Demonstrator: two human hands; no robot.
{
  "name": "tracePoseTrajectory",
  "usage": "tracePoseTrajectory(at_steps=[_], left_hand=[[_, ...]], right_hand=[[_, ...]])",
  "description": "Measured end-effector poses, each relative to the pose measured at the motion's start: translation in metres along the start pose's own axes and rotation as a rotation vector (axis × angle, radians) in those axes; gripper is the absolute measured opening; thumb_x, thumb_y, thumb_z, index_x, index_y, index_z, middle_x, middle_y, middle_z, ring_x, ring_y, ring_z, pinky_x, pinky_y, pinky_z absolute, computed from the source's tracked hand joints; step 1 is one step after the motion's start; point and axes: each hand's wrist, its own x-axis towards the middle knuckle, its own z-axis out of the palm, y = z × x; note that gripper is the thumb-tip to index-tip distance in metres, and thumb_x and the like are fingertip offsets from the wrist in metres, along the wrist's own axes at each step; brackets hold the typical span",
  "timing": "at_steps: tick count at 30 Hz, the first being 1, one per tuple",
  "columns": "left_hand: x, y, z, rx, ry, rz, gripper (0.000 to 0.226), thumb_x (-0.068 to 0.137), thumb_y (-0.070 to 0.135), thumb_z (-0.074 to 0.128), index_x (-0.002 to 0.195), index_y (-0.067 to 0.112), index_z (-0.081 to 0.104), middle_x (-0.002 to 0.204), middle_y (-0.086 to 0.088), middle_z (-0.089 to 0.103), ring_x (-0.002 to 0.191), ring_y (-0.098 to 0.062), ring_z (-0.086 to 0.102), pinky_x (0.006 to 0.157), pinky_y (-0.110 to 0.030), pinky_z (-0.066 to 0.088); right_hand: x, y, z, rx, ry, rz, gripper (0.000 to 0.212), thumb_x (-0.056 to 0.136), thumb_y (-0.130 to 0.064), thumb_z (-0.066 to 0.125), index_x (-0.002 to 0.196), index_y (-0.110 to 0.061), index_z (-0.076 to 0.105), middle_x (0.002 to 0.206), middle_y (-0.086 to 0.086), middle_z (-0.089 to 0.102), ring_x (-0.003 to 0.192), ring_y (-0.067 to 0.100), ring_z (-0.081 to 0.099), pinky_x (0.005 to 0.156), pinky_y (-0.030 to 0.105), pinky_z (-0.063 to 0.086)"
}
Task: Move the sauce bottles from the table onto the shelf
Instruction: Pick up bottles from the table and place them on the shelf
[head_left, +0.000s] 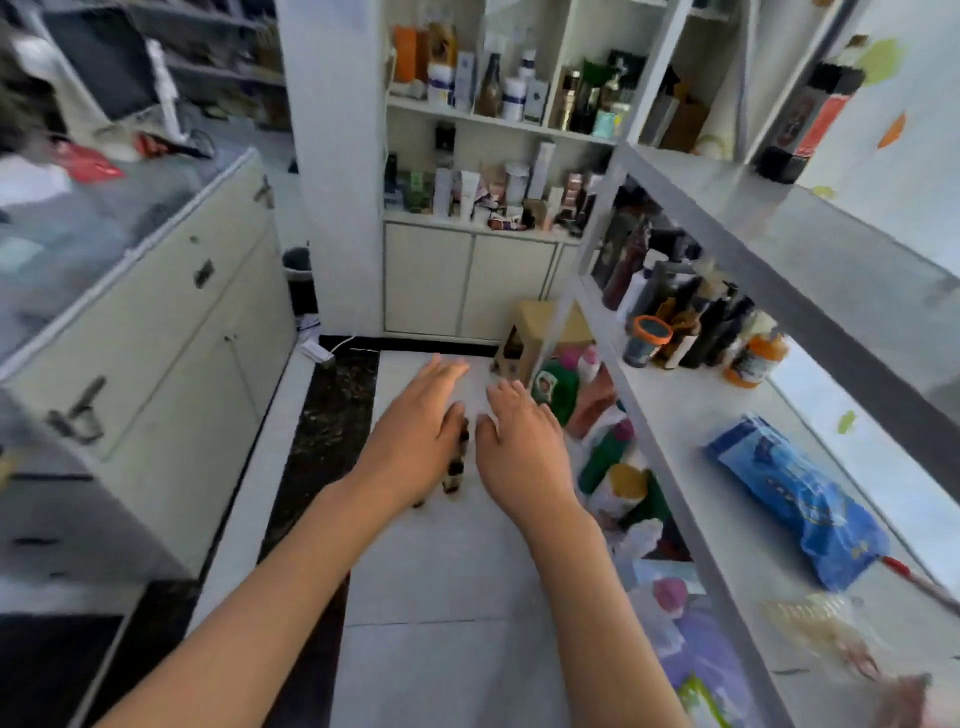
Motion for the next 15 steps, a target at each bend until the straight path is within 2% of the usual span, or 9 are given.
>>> tracePoseTrajectory(at_steps=[5, 9, 13, 15], left_hand=[[-0.055, -0.106, -0.105, 0.029, 0.157, -0.211, 0.049, 0.099, 0.020, 0.048, 0.146, 0.020, 0.036, 0.157, -0.004, 0.027, 0.145, -0.013, 0.022, 0.110, -0.022, 0.020], [-0.111, -0.187, -0.188, 0.056, 0.262, -0.358, 0.049, 0.098, 0.018, 0.048, 0.145, 0.021, 0.037, 0.156, -0.005, 0.031, 0.145, -0.012, 0.022, 0.110, -0.019, 0.017], [-0.167, -0.253, -0.261, 0.080, 0.405, -0.512, 0.047, 0.098, 0.020, 0.049, 0.143, 0.024, 0.039, 0.157, -0.001, 0.028, 0.145, -0.011, 0.019, 0.106, -0.020, 0.020], [-0.192, -0.277, -0.291, 0.095, 0.455, -0.566, 0.046, 0.098, 0.020, 0.049, 0.143, 0.023, 0.039, 0.157, -0.002, 0.029, 0.146, -0.010, 0.018, 0.109, -0.023, 0.023]], right_hand=[[0.010, -0.136, 0.082, 0.054, -0.099, -0.198, 0.041, 0.103, -0.027, 0.041, 0.140, -0.011, 0.049, 0.152, 0.008, 0.042, 0.145, 0.022, 0.029, 0.117, 0.040, 0.020], [0.012, -0.248, 0.145, 0.102, -0.185, -0.355, 0.034, 0.102, -0.028, 0.046, 0.129, -0.010, 0.058, 0.142, 0.009, 0.053, 0.139, 0.024, 0.038, 0.112, 0.039, 0.028], [0.008, -0.344, 0.199, 0.119, -0.306, -0.518, 0.039, 0.101, -0.028, 0.049, 0.136, -0.011, 0.053, 0.142, 0.008, 0.053, 0.139, 0.024, 0.039, 0.112, 0.039, 0.032], [0.002, -0.383, 0.220, 0.134, -0.344, -0.568, 0.041, 0.101, -0.029, 0.050, 0.138, -0.012, 0.052, 0.144, 0.008, 0.051, 0.139, 0.025, 0.040, 0.112, 0.042, 0.035]])
